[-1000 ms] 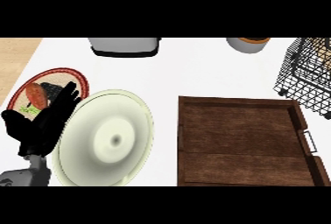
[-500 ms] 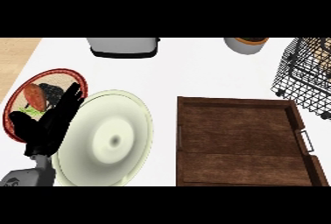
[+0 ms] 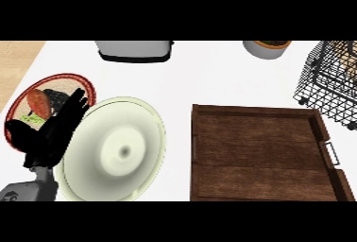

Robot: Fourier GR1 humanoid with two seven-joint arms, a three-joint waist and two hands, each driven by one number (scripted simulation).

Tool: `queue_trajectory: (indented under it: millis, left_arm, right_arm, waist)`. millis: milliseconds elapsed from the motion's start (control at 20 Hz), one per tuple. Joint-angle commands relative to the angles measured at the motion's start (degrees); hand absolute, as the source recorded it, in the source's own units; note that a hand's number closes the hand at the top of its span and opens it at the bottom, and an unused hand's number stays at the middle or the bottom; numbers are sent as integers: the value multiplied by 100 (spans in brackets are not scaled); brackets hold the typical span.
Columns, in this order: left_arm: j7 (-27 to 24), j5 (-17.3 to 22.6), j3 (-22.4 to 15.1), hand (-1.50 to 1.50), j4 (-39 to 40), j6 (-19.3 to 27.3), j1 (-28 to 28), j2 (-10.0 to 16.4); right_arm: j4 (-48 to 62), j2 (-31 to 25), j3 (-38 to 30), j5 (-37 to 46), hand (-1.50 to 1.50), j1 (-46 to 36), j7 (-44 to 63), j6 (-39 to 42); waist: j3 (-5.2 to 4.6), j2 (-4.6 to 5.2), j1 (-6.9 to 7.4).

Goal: Pick the bell pepper from the tray and place it in the tiered basket

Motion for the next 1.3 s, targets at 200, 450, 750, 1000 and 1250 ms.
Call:
queue_trajectory:
  millis: [200, 450, 750, 1000, 1250]
  left_arm:
    - [51, 2, -11, 0, -241, -102, 253, 38]
    - [361, 36, 42, 0, -223, 7, -114, 37]
    - [359, -158, -148, 0, -226, 150, -153, -143]
    - [180, -42, 59, 0, -139, 85, -19, -80]
    - [66, 3, 128, 0, -71, -74, 76, 23]
  right_arm:
    - [355, 278, -35, 101, -150, -203, -338, -360]
    - [566, 431, -405, -281, -150, -558, 10, -47]
    - [837, 162, -1172, -1059, -150, -740, 85, 626]
    - [997, -422, -1905, -1779, -150, -711, 405, 1036]
    - [1033, -1069, -2295, -2112, -150, -499, 556, 1027]
  waist:
    - [78, 92, 107]
    - [81, 95, 108]
    - [88, 113, 76]
    - [85, 93, 20]
    - [91, 132, 58]
